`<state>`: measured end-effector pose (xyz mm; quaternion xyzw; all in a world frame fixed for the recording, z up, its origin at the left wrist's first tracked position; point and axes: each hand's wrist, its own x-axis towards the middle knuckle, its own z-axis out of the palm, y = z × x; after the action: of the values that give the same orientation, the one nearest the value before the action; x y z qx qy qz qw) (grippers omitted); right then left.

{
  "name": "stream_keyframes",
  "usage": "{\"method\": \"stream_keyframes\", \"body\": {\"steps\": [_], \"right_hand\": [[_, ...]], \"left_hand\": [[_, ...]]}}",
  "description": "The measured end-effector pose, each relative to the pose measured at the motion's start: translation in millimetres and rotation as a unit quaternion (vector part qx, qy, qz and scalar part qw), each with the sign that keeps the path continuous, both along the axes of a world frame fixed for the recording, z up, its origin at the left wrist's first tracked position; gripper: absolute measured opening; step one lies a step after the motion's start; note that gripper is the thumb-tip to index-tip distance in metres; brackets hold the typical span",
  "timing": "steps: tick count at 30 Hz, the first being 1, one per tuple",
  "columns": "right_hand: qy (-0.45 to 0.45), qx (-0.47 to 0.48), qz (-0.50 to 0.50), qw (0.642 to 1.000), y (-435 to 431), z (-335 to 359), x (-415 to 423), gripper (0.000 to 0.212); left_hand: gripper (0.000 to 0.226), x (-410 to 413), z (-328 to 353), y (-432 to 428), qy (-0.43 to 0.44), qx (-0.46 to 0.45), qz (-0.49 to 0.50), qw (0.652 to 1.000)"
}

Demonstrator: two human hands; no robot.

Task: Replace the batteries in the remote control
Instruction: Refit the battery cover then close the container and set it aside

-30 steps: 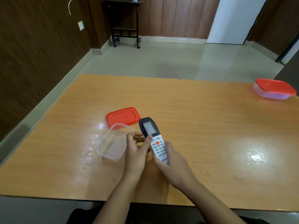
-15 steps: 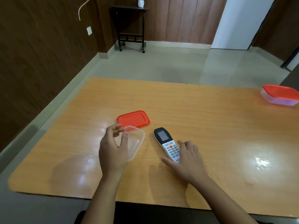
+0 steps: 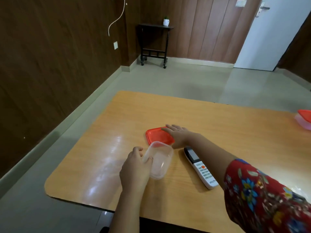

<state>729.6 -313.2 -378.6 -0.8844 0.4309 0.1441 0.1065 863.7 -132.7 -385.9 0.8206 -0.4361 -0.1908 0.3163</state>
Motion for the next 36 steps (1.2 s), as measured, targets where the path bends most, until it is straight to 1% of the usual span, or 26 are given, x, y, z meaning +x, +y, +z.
{"method": "stream_keyframes", "body": {"steps": [3,8,9,11,13,14,15,16,18,20,21,22,24,25,27,29,30,31,32,34,36], "right_hand": [[0.034,-0.018,-0.002,0.999,-8,-6,-2,0.082],[0.026,-0.074,0.026,0.997,-4,1,-11,0.077],[0.040,-0.100,0.045,0.993,-2,3,-12,0.070],[0.051,-0.167,0.075,0.982,2,8,-12,0.048],[0.003,-0.207,0.053,0.977,5,14,-13,0.032],[-0.049,-0.216,0.016,0.975,6,18,-15,0.029],[-0.122,-0.217,-0.033,0.968,7,20,-19,0.029],[-0.205,-0.212,-0.089,0.951,12,22,-24,0.031],[-0.360,-0.160,-0.203,0.897,28,26,-36,0.032],[-0.473,-0.066,-0.291,0.829,49,26,-47,0.026],[-0.508,-0.013,-0.323,0.798,60,25,-53,0.023],[-0.533,0.039,-0.349,0.770,70,24,-60,0.023],[-0.571,0.120,-0.372,0.722,87,20,-70,0.026],[-0.582,0.139,-0.373,0.709,94,16,-73,0.027],[-0.591,0.147,-0.376,0.699,105,8,-74,0.026],[-0.601,0.148,-0.384,0.685,111,0,-70,0.022],[-0.602,0.145,-0.386,0.684,111,-3,-66,0.020],[-0.595,0.137,-0.381,0.695,109,-5,-62,0.018],[-0.578,0.122,-0.370,0.717,105,-7,-58,0.018],[-0.521,0.082,-0.330,0.783,98,-11,-50,0.017],[-0.456,0.031,-0.293,0.840,96,-16,-42,0.019]], "left_hand": [[0.046,6,-2,2,-0.010,0.033,-0.011,0.999],[0.045,13,-4,7,0.031,0.033,-0.024,0.999],[0.044,13,-4,7,0.038,0.028,-0.023,0.999],[0.040,13,-2,8,0.043,0.015,-0.022,0.999],[0.039,11,-1,8,0.052,0.008,-0.026,0.998],[0.038,11,-1,7,0.059,0.010,-0.030,0.998],[0.038,11,-1,6,0.068,0.016,-0.035,0.997],[0.039,11,-1,5,0.077,0.021,-0.039,0.996],[0.038,12,-3,3,0.087,0.026,-0.046,0.995],[0.030,13,-5,1,0.080,0.017,-0.045,0.996],[0.025,12,-5,0,0.076,0.008,-0.038,0.996],[0.021,10,-6,-1,0.069,-0.003,-0.028,0.997],[0.022,7,-6,-2,0.046,-0.028,-0.014,0.998],[0.026,6,-6,-3,0.035,-0.038,-0.011,0.999],[0.030,4,-6,-4,0.023,-0.042,0.000,0.999],[0.027,4,-7,-3,0.030,-0.032,0.014,0.999],[0.022,3,-7,-3,0.044,-0.030,0.019,0.998],[0.018,2,-8,-3,0.062,-0.032,0.020,0.997],[0.016,1,-8,-4,0.080,-0.036,0.018,0.996],[0.017,-2,-9,-5,0.105,-0.045,0.013,0.993],[0.020,-5,-9,-7,0.105,-0.047,0.011,0.993]]}}
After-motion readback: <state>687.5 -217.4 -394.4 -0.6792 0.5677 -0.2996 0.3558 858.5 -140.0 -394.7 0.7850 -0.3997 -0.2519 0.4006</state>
